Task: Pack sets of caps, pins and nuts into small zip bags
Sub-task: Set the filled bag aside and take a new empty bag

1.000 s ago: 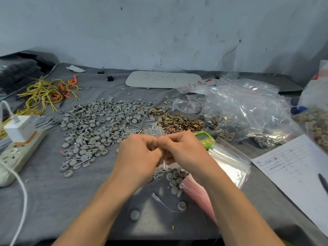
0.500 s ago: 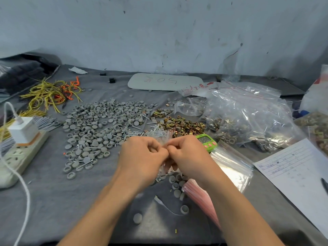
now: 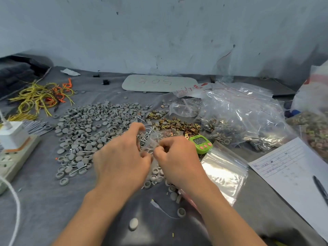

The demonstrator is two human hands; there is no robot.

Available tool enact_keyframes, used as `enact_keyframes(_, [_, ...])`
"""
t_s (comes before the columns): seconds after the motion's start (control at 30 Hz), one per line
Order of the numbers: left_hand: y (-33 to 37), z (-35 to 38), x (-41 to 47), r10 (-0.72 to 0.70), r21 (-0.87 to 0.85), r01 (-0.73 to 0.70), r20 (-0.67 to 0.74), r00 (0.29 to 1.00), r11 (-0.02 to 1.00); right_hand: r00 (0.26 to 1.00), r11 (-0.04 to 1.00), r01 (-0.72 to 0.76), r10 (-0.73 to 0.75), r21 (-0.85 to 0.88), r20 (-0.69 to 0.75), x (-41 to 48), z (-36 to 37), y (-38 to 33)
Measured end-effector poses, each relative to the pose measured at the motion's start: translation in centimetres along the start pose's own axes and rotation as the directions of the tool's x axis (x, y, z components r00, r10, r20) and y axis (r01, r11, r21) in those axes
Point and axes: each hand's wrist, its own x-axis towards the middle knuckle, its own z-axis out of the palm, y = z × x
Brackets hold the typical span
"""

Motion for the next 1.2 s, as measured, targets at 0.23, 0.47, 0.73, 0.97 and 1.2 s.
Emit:
enact_keyframes(0.23, [-0.8,-0.8,0.8,-0.128,0.036,0.132,-0.104,0.986,0.991,0.999,0.984,-0.037,0.032,-0.177,-0.031,0.0,0.2,0.0])
enact_keyframes(0.47, [-0.3,0.6,0.0,-0.081,-0.128,0.059,-0.177,0.981,0.990,0.891,0.956,0.284,-0.289,-0.067,-0.349,-1.5,0.6,-1.7])
enact_keyframes(0.73, [0.6,0.4,-0.5,-0.054,-0.312,0.020,-0.102,0.993,0.950,0.993,0.979,0.070,-0.051,-0.190,0.107,-0.6,1.0,-1.7])
enact_keyframes(0.97, [2.4,0.2,-0.6,-0.036,-0.175,0.030,-0.032,0.999,0.984,0.933,0.437,-0.358,0.212,0.825,0.292,1.3,-0.4,-0.6])
enact_keyframes(1.2, [4.6,0.3,-0.8,0.029,-0.027,-0.033,-0.131,0.991,0.999,0.964,0.402,-0.219,0.231,0.889,0.133,0.9,1.1,-0.7])
